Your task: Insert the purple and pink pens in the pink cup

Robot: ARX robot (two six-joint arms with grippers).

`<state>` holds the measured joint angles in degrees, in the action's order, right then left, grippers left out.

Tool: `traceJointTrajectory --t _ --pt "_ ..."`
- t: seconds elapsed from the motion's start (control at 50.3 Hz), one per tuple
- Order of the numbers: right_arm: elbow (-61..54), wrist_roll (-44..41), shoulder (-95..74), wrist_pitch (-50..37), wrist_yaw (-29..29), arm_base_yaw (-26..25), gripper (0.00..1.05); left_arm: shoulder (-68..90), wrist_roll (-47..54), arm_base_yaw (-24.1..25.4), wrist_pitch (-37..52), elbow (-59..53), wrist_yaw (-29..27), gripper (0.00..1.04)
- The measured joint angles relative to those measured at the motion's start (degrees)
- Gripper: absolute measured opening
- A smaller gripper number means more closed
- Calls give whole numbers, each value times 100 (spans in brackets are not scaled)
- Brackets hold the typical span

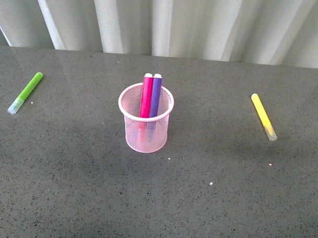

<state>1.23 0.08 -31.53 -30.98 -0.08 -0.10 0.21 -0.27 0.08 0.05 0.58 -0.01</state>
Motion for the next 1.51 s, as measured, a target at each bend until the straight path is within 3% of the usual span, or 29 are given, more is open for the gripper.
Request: traceJointTrajectory --t 0.318,0.974,1.053,1.311,1.51 --pt "-4 0 1117 1047 2 0 3 -2 0 0 0 0 0 98" --pt "-4 2 2221 2151 2 0 3 -2 0 0 0 0 0 98" --pt "-2 4 2927 3040 4 0 3 0 0 0 0 0 0 98" --pt "-2 4 3123 3088 7 0 4 -2 0 0 -2 0 0 98" --pt "-2 4 3128 3088 7 0 32 -2 0 0 -2 0 0 98"
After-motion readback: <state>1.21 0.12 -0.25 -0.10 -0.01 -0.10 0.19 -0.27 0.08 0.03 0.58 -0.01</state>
